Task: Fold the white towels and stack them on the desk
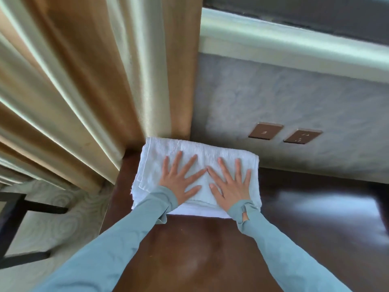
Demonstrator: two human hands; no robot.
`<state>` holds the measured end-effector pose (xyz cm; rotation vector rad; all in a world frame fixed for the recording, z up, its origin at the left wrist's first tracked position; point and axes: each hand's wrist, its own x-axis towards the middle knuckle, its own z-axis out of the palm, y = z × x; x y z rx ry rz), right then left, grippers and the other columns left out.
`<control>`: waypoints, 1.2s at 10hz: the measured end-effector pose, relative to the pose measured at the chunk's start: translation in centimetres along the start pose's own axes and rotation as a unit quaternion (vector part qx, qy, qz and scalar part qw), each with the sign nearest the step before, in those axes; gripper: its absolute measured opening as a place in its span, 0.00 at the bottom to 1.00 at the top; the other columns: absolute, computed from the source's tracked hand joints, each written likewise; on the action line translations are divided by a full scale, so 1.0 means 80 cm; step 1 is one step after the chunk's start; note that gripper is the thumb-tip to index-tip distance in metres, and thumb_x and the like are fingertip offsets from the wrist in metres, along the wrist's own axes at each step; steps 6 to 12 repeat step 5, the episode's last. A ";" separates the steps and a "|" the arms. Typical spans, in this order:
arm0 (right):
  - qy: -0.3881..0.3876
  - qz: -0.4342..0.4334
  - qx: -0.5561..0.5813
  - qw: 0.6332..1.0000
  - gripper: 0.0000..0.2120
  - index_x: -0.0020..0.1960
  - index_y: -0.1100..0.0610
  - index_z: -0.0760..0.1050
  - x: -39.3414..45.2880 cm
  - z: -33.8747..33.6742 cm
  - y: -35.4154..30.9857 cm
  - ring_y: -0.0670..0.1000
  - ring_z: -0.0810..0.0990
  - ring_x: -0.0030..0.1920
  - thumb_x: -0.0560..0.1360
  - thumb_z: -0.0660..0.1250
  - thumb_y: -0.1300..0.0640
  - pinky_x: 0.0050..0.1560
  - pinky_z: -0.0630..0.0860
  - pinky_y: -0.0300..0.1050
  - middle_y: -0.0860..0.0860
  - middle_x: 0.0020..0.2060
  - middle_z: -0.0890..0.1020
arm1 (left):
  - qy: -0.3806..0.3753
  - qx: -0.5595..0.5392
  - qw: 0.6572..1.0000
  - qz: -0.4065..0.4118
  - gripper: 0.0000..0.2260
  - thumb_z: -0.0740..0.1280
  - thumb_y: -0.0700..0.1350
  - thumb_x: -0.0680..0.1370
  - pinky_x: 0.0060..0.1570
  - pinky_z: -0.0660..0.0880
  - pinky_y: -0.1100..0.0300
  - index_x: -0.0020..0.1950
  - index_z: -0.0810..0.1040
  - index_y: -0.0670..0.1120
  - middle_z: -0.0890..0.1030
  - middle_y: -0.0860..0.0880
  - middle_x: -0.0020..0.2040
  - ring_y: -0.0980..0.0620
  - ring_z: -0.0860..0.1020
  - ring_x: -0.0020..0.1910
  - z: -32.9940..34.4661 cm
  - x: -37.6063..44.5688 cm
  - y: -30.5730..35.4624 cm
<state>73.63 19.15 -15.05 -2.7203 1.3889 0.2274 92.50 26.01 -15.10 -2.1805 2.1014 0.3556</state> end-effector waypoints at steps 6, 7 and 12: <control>-0.001 0.093 0.221 0.971 0.22 0.70 0.52 0.64 -0.022 -0.080 0.003 0.53 0.62 0.72 0.77 0.59 0.49 0.71 0.60 0.48 0.51 0.71 0.65 | -0.009 -0.149 0.980 -0.135 0.20 0.56 0.56 0.78 0.64 0.65 0.54 0.68 0.69 0.52 0.69 0.51 0.69 0.48 0.70 0.66 -0.097 -0.016 0.036; -0.001 0.093 0.221 0.971 0.22 0.70 0.52 0.64 -0.022 -0.080 0.003 0.53 0.62 0.72 0.77 0.59 0.49 0.71 0.60 0.48 0.51 0.71 0.65 | -0.009 -0.149 0.980 -0.135 0.20 0.56 0.56 0.78 0.64 0.65 0.54 0.68 0.69 0.52 0.69 0.51 0.69 0.48 0.70 0.66 -0.097 -0.016 0.036; -0.001 0.093 0.221 0.971 0.22 0.70 0.52 0.64 -0.022 -0.080 0.003 0.53 0.62 0.72 0.77 0.59 0.49 0.71 0.60 0.48 0.51 0.71 0.65 | -0.009 -0.149 0.980 -0.135 0.20 0.56 0.56 0.78 0.64 0.65 0.54 0.68 0.69 0.52 0.69 0.51 0.69 0.48 0.70 0.66 -0.097 -0.016 0.036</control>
